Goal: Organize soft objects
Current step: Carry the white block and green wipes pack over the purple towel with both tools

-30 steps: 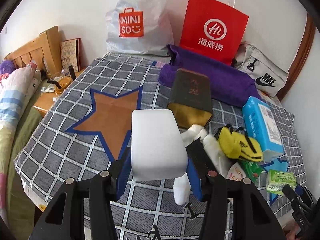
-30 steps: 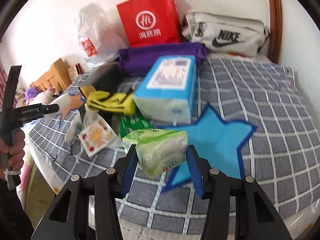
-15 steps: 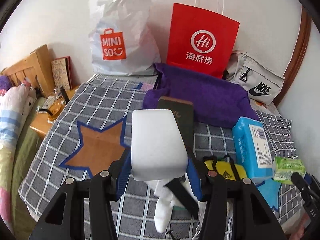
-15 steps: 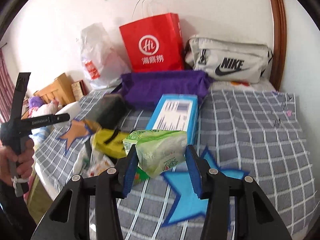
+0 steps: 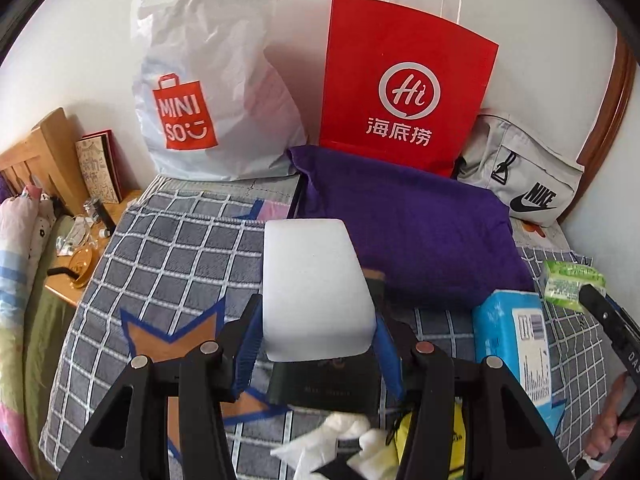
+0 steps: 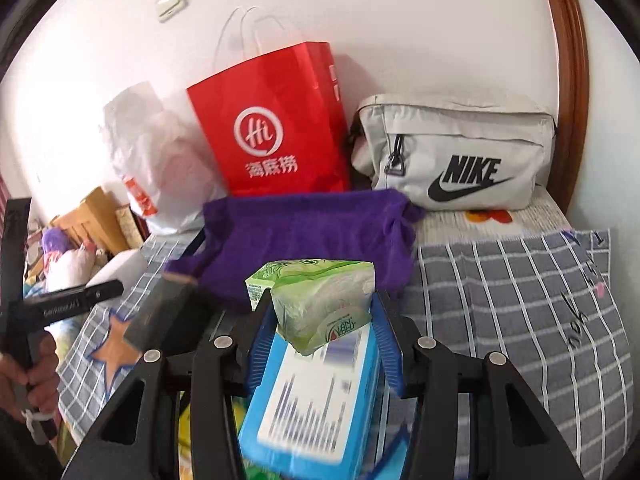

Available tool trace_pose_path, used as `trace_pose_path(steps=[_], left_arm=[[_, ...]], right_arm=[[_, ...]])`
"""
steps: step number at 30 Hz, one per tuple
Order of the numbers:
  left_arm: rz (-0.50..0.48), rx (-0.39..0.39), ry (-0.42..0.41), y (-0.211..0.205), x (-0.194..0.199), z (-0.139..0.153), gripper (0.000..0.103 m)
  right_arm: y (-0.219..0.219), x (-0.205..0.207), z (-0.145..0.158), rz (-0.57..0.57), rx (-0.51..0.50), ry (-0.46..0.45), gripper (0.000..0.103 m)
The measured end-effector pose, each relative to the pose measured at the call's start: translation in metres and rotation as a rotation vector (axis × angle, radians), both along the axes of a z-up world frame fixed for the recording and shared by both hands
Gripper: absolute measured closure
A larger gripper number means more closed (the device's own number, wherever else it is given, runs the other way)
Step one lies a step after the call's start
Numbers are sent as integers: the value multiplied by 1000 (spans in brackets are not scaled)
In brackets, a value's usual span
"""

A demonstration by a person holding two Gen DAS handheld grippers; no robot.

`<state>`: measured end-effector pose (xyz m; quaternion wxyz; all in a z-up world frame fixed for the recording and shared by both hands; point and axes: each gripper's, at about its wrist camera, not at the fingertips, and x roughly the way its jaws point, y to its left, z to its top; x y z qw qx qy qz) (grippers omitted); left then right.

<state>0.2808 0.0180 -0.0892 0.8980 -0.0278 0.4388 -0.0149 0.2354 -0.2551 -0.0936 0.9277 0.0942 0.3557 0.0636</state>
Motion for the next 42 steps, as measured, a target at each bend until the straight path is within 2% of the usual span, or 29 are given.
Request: trace_pose_path(steps=[9,20,24,35,42], left_arm=[[-5,-19,33,-8,53,-9,54],[-15,20,73,-26,119,-23,53],[-16,21,93,-32,141,-32,53],[-11,26,145,-42,188,-56,52],[-3,10,168,-42,200,-64,52]], right_arm=[[-14,62,-9,-20,-14,8,56],[-19,147,-21,2,-49,13,56],[-22,168,-37,-2,-64,56,56],[-27,186,-76,43,-72,132,56],[-22,188,-82,74,-102,167,54]])
